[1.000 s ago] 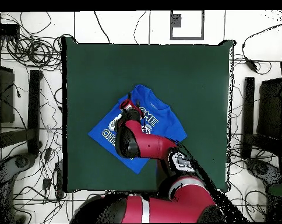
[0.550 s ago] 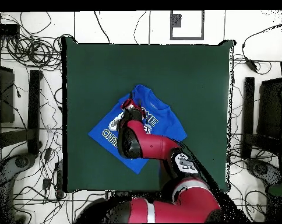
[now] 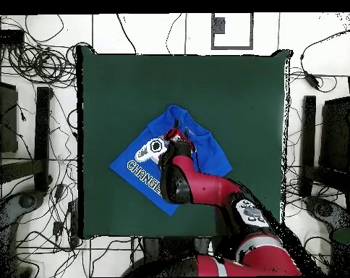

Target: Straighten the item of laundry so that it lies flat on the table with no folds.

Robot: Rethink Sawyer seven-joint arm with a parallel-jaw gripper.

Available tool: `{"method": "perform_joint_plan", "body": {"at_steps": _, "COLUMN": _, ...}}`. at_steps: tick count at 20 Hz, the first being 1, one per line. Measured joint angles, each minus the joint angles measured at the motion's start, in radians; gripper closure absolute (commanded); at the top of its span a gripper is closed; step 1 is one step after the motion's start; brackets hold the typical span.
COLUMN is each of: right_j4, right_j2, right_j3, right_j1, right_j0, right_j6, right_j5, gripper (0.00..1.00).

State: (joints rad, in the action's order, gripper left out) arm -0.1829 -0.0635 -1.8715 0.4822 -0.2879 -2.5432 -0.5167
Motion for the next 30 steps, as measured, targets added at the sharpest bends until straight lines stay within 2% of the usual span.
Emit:
{"method": "perform_joint_plan", "body": {"at_steps": 22, "right_j4": 0.0, "right_j2": 0.0, "right_j3": -0.008, "right_j1": -0.015, "right_j0": 0.03, "right_j6": 0.0, "right_j5": -0.024, "gripper": 0.0}}
{"method": "perform_joint_plan", "body": {"at_steps": 30, "right_j4": 0.0, "right_j2": 0.0, "right_j3": -0.008, "right_j1": -0.067, "right_j0": 0.03, "right_j6": 0.0, "right_j5": -0.052, "gripper": 0.0}}
